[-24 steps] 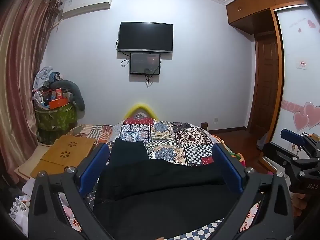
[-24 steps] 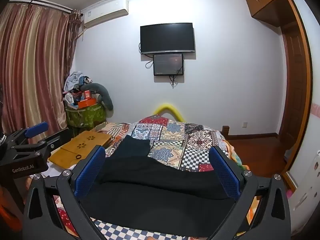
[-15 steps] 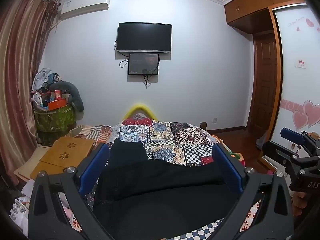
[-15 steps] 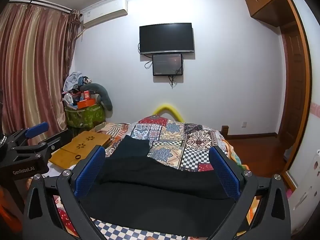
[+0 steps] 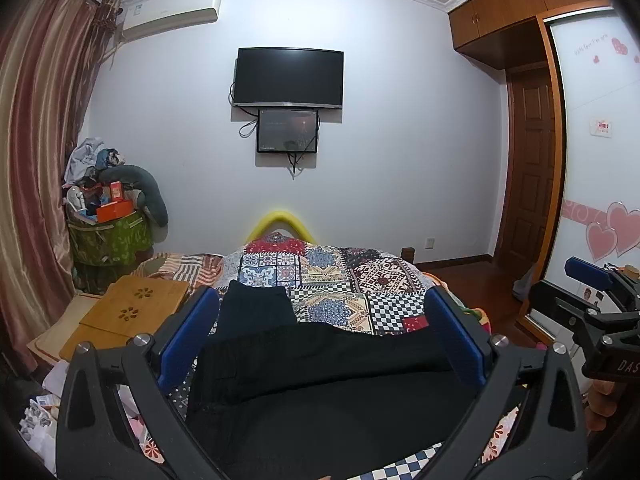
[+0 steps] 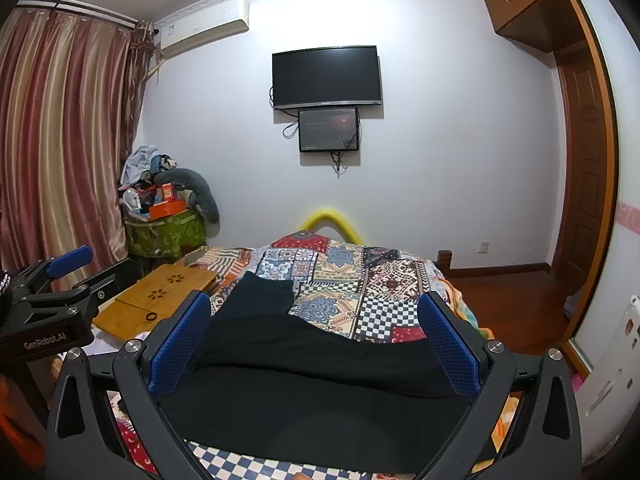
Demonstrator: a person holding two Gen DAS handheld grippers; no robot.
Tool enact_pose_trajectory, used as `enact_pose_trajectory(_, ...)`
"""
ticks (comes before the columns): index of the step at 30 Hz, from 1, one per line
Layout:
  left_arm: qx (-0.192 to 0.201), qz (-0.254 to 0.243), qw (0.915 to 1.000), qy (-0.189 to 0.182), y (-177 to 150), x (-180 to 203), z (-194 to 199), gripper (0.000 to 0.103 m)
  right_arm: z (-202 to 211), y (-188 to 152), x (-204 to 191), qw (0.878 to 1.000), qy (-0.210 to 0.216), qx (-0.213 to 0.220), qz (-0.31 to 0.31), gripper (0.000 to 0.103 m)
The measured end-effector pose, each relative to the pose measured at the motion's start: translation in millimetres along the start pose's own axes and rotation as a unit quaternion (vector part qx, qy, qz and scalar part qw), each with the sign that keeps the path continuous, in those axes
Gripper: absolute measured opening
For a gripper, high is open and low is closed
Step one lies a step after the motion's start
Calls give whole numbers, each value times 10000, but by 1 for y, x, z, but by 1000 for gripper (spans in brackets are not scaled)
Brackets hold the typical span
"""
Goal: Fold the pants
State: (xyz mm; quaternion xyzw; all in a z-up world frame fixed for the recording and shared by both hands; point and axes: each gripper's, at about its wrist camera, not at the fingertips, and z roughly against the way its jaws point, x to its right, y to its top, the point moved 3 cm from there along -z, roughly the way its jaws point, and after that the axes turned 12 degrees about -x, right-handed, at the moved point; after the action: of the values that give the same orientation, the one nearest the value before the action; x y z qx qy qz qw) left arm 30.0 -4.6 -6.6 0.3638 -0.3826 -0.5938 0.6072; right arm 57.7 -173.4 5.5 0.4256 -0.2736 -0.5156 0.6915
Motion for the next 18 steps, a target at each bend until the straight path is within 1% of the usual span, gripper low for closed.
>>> enact_pose_trajectory(18,22,-1,10000,-4,1,-2,-1,103,1,1,-1,10000,-7,37,-39,103)
